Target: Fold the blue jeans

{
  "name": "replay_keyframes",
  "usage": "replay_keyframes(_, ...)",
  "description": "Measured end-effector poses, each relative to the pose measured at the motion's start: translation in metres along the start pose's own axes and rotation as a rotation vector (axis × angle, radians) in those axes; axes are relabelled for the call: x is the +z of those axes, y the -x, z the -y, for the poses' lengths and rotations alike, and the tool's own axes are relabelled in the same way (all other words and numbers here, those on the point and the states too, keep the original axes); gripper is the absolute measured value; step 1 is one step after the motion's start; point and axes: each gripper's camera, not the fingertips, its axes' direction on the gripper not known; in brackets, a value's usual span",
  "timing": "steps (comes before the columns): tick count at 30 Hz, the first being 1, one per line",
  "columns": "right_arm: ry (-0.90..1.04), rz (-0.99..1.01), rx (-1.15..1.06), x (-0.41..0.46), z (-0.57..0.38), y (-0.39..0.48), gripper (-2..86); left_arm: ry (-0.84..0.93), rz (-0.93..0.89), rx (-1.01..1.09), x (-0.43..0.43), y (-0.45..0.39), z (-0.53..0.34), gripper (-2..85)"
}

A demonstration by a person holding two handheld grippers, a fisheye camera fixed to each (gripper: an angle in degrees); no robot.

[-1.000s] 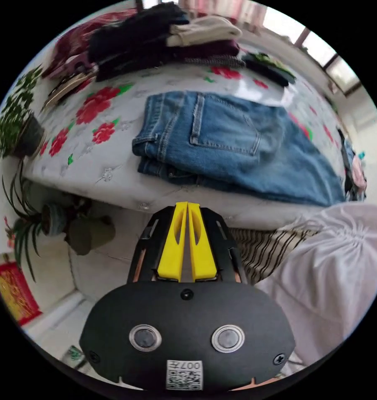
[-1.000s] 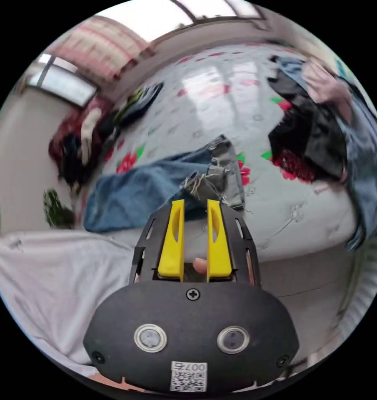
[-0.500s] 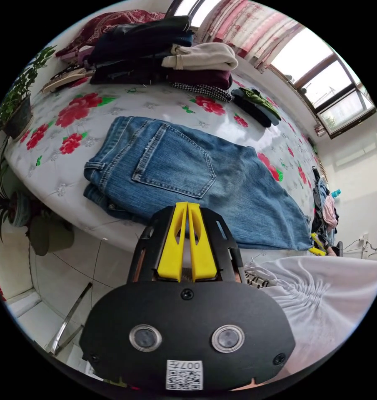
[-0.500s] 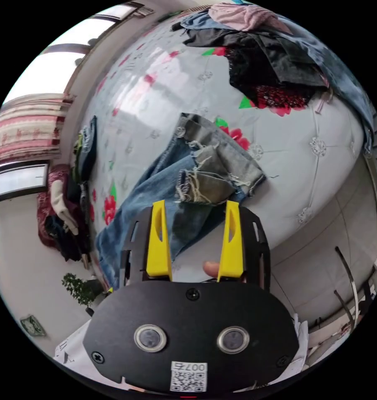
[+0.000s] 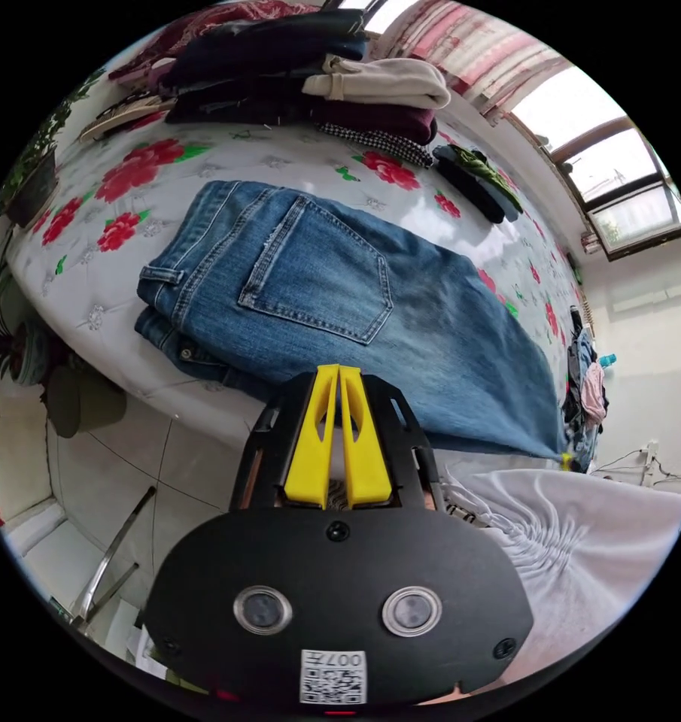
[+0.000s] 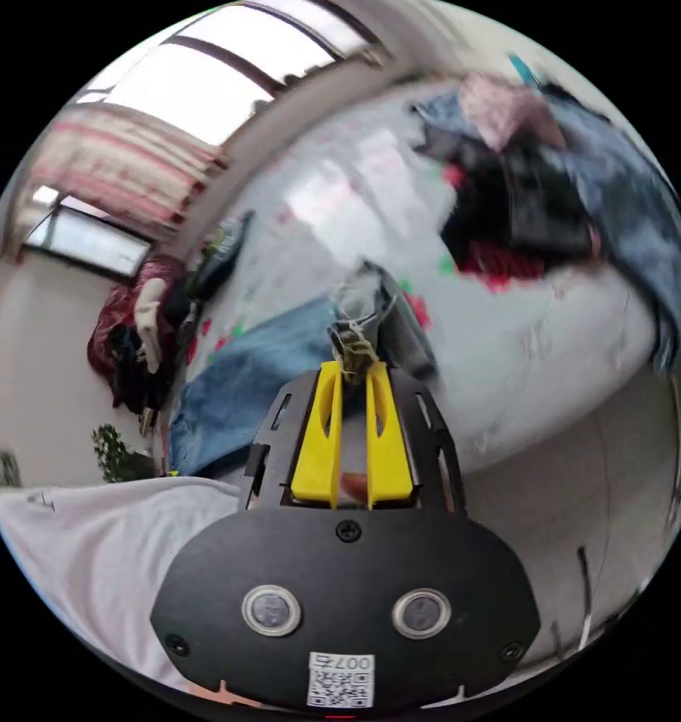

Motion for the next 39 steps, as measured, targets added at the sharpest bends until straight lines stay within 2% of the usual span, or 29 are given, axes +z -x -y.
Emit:
replay_keyframes(4,-0.143,0.001,-0.016,-0.029,-0.008,-0.004,1.7,0.025,0.025,0.028,-0.001,-0.005,0.006,-1.0)
replay_keyframes(6,-0.191,-0.056,-0.141,-0.042,0.005,0.020,1.7,0.033,0.035,0.039,0.000,-0.008,0.009,-1.0)
replay_keyframes(15,0.022,-0.177,-0.456,0.029,0.110,0.088,1.8,0.057,0.083,0.100,0.000,-0.031,0.031,-1.0)
replay_keyframes(20,0.158,-0.142,-0.475,0.077,0.139,0.096,1.2,0.056,0.109,0.120,-0.004,-0.041,0.040,-1.0)
replay_keyframes(22,0.193,-0.184,-0.464,0.091,0.141,0.099,0.9,0.060,0.111,0.100,-0.004,-0.041,0.042,-1.0)
replay_keyframes(23,0.171,-0.214,-0.476,0.088,0.140,0.100,0.6,0.068,0.124,0.090,-0.004,-0.040,0.043,-1.0)
replay_keyframes(26,0.019,-0.093,-0.376,0.048,0.141,0.084,0.2,0.088,0.168,0.062,-0.001,-0.036,0.043,-1.0)
replay_keyframes(28,-0.063,-0.138,-0.267,0.041,0.137,0.067,0.1,0.115,0.202,0.026,0.004,-0.028,0.040,-1.0)
replay_keyframes(30,-0.050,-0.284,-0.132,0.061,0.137,0.041,0.3,0.128,0.207,-0.017,0.007,-0.021,0.038,-1.0)
replay_keyframes(32,-0.077,-0.221,-0.100,0.057,0.139,0.031,0.7,0.121,0.175,-0.063,0.006,-0.017,0.039,-1.0)
replay_keyframes(37,-0.177,-0.151,-0.209,0.017,0.139,0.042,2.2,0.057,0.163,0.011,-0.005,-0.038,0.057,-0.9)
replay_keyframes(39,-0.114,-0.139,-0.415,0.023,0.132,0.066,2.6,0.033,0.151,0.061,-0.007,-0.046,0.070,-0.8)
